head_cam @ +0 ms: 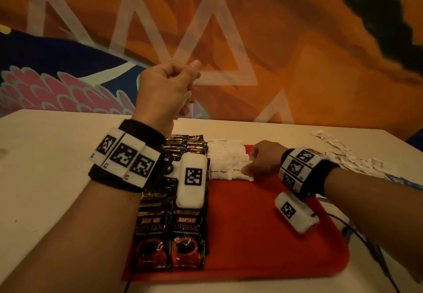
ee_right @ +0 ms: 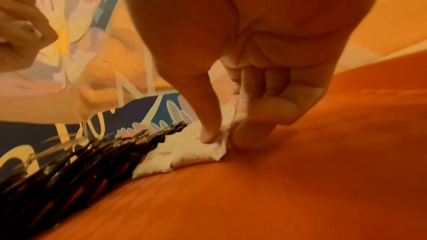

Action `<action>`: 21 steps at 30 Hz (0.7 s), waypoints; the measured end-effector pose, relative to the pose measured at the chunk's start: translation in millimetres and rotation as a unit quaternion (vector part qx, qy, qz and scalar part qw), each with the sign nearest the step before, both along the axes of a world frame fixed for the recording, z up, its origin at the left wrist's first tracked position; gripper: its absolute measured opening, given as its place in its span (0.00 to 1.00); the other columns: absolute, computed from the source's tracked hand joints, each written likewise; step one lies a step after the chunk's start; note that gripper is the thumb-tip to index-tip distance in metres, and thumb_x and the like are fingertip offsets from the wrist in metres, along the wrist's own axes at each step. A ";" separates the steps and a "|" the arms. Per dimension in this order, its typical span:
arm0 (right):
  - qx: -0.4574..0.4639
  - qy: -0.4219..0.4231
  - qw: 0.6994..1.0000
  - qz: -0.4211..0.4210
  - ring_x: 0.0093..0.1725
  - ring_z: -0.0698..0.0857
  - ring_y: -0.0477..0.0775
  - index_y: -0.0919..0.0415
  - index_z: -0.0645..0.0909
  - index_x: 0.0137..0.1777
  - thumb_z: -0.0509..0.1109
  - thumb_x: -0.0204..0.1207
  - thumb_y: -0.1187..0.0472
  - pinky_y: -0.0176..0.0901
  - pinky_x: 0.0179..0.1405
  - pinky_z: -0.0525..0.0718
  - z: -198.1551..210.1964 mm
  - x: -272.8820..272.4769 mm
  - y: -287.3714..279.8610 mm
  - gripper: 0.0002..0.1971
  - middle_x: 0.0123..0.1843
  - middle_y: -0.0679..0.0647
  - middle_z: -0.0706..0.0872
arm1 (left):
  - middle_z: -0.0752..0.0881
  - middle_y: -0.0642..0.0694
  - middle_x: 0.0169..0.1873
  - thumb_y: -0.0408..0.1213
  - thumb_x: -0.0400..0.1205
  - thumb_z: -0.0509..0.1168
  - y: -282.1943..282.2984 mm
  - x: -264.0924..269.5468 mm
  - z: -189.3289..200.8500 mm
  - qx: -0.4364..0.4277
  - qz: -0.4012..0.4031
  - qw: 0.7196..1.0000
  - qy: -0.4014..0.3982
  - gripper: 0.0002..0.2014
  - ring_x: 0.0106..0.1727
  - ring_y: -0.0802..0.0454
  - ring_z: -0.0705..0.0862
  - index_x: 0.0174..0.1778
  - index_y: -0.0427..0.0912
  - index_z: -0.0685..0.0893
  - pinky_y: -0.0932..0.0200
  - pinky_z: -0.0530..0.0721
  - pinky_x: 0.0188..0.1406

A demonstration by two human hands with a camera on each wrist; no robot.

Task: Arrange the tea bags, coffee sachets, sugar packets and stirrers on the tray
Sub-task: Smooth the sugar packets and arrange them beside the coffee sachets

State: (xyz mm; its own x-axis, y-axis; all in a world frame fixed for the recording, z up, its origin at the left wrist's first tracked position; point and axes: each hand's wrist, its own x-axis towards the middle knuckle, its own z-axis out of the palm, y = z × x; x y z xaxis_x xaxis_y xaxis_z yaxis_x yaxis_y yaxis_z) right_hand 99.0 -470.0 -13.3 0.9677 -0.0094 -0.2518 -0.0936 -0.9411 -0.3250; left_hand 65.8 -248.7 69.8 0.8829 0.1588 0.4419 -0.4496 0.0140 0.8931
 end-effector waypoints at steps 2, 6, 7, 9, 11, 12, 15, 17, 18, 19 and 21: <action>-0.036 -0.036 0.999 0.018 0.46 0.83 0.53 0.56 0.79 0.48 0.82 0.67 0.45 0.44 0.40 0.80 2.7 -2.9 0.4 0.20 0.47 0.53 0.87 | 0.79 0.49 0.29 0.46 0.83 0.71 0.7 0.3 0.4 0.003 0.004 1.000 0.004 0.10 0.32 0.49 0.79 0.41 0.45 0.87 0.62 0.73 0.18; -0.020 -0.160 0.982 0.094 0.43 0.82 0.52 0.52 0.77 0.42 0.82 0.68 0.53 0.44 0.38 0.82 1.4 -11.2 6.2 0.14 0.41 0.47 0.83 | 0.80 0.49 0.31 0.46 0.83 0.71 1.4 0.1 0.5 0.002 0.006 1.000 0.009 0.09 0.33 0.50 0.80 0.40 0.46 0.87 0.62 0.73 0.19; -0.024 -0.157 0.980 0.119 0.41 0.81 0.48 0.51 0.78 0.41 0.81 0.70 0.55 0.41 0.36 0.80 0.7 -12.9 9.1 0.12 0.40 0.46 0.82 | 0.80 0.49 0.31 0.46 0.83 0.71 0.8 -0.4 0.3 0.002 0.004 1.000 0.010 0.10 0.33 0.50 0.80 0.39 0.46 0.87 0.62 0.72 0.19; -0.035 -0.127 0.980 0.149 0.41 0.80 0.43 0.51 0.83 0.46 0.78 0.74 0.56 0.33 0.31 0.73 -0.6 -15.1 15.3 0.06 0.42 0.44 0.83 | 0.80 0.49 0.30 0.46 0.83 0.71 -0.6 -1.4 -0.1 0.003 -0.001 1.000 0.013 0.10 0.32 0.51 0.80 0.39 0.46 0.87 0.62 0.72 0.18; -0.034 -0.100 0.982 0.156 0.46 0.82 0.44 0.52 0.86 0.53 0.77 0.76 0.57 0.29 0.32 0.72 -1.9 -13.8 17.6 0.07 0.48 0.45 0.85 | 0.80 0.49 0.31 0.46 0.83 0.70 -1.4 -2.4 0.0 0.006 -0.003 1.000 0.017 0.10 0.32 0.51 0.80 0.39 0.46 0.87 0.62 0.72 0.18; -0.029 -0.095 0.983 0.155 0.49 0.83 0.46 0.52 0.87 0.54 0.77 0.76 0.57 0.29 0.33 0.74 -1.8 -12.6 17.8 0.08 0.51 0.46 0.86 | 0.80 0.49 0.31 0.46 0.83 0.70 -1.4 -2.8 -0.1 0.005 -0.004 1.000 0.018 0.10 0.32 0.51 0.80 0.39 0.46 0.87 0.62 0.72 0.18; -0.020 -0.095 0.984 0.148 0.50 0.86 0.47 0.50 0.88 0.52 0.79 0.73 0.57 0.39 0.45 0.84 2.2 -9.5 15.3 0.08 0.50 0.46 0.88 | 0.80 0.48 0.31 0.47 0.84 0.70 -1.5 -3.3 -0.5 0.007 -0.005 1.000 0.023 0.11 0.30 0.52 0.79 0.39 0.46 0.86 0.63 0.71 0.17; 0.003 -0.116 0.982 0.147 0.48 0.87 0.45 0.49 0.87 0.49 0.79 0.73 0.54 0.39 0.47 0.83 9.6 -8.8 12.8 0.07 0.47 0.45 0.89 | 0.79 0.49 0.30 0.48 0.85 0.68 -2.4 -3.0 -0.9 0.004 -0.017 0.999 0.035 0.12 0.29 0.53 0.79 0.40 0.45 0.86 0.63 0.70 0.17; 0.026 -0.135 0.979 0.148 0.47 0.87 0.44 0.48 0.86 0.48 0.79 0.73 0.53 0.37 0.46 0.82 14.7 -9.3 12.2 0.06 0.46 0.44 0.89 | 0.79 0.49 0.29 0.49 0.86 0.66 -2.9 -2.8 -0.9 -0.003 -0.031 0.998 0.046 0.13 0.28 0.53 0.78 0.41 0.44 0.85 0.63 0.69 0.17; 0.054 -0.158 0.975 0.149 0.47 0.87 0.43 0.48 0.86 0.48 0.79 0.73 0.53 0.36 0.46 0.82 20.6 -9.9 12.2 0.06 0.44 0.43 0.88 | 0.79 0.49 0.28 0.50 0.87 0.64 -3.7 -3.1 -0.9 -0.012 -0.049 0.997 0.058 0.15 0.27 0.54 0.78 0.42 0.43 0.85 0.63 0.68 0.17; 0.112 -0.215 0.959 0.145 0.46 0.86 0.40 0.49 0.87 0.48 0.79 0.74 0.53 0.32 0.45 0.83 32.8 -12.7 14.7 0.06 0.43 0.41 0.87 | 0.80 0.49 0.27 0.54 0.89 0.59 -6.1 -4.6 -1.3 -0.031 -0.079 0.993 0.084 0.20 0.26 0.54 0.78 0.43 0.42 0.84 0.63 0.68 0.16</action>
